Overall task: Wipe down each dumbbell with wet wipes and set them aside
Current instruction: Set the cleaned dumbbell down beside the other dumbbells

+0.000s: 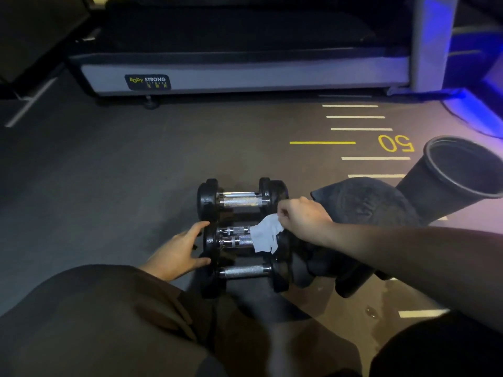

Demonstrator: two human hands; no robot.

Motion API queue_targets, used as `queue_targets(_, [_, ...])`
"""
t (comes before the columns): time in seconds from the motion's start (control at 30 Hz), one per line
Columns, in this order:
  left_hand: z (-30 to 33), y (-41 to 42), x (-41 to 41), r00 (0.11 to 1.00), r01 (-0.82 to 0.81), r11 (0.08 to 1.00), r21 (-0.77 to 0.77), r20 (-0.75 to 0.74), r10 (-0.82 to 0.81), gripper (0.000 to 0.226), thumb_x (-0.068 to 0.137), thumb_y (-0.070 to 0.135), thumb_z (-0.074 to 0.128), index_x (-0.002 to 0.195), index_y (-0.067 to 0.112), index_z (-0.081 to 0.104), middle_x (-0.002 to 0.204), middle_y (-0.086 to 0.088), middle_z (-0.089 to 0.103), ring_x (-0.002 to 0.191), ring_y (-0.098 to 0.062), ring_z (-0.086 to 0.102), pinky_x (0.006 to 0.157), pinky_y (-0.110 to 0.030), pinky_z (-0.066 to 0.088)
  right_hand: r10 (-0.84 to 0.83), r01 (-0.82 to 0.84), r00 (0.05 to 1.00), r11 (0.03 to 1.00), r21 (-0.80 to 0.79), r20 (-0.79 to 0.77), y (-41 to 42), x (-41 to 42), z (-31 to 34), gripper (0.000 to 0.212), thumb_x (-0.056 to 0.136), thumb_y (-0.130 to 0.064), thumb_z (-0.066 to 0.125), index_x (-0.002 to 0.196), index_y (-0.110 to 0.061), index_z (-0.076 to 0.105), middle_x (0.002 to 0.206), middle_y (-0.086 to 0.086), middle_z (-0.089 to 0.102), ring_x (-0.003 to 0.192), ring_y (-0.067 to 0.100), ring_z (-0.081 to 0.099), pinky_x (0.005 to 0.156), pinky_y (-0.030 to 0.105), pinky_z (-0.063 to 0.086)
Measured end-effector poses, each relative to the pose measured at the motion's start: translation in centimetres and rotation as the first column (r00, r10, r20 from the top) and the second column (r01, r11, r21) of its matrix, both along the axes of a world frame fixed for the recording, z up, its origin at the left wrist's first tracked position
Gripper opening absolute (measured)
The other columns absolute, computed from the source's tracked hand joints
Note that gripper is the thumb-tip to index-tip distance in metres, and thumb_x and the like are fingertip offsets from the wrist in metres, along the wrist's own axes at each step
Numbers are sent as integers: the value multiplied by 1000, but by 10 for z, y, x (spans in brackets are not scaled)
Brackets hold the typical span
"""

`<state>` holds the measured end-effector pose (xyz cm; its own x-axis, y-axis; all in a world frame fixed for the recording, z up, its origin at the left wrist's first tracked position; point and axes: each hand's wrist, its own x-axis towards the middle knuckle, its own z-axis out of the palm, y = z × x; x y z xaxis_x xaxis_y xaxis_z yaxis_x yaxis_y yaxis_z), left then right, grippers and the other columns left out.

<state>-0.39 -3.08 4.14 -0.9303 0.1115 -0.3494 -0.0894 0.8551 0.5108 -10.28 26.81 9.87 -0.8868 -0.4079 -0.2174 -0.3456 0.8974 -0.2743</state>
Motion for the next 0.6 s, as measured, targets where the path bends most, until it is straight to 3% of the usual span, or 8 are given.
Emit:
queue_targets(0.23, [17,-5,-11,998,24,1000,-12,-63,-25,91,84,39,80,155,37,24,151,0,49,118,-10,58,98,-24,47,-79,92,995,970,-223,66,4,-13,5,20,88,-11,47,72,-14,59,69,2,66,71,28,63,67,44,55])
queue_targets(0.37, [25,1,-23,994,50,998,-26,-98,-52,91,84,39,80,156,36,24,150,1,48,122,-13,58,98,-29,51,-27,38,999,953,-302,40,1,-12,6,19,92,-14,50,74,-20,56,69,-4,64,69,19,59,66,39,51])
queue_targets(0.47, [26,9,-30,991,67,997,-22,-110,-69,89,84,38,79,156,34,26,151,1,47,124,-14,57,99,-30,50,38,-23,998,952,-306,43,-4,-12,10,18,92,-12,51,77,-18,57,71,-6,61,67,13,55,66,34,47])
queue_targets(0.6, [27,18,-34,983,108,990,-90,-139,-120,87,85,46,76,155,39,24,155,6,43,129,-17,55,103,-39,50,146,-147,989,966,-211,-19,-7,-11,11,14,88,-11,49,75,-16,51,75,-4,55,70,22,54,64,39,45])
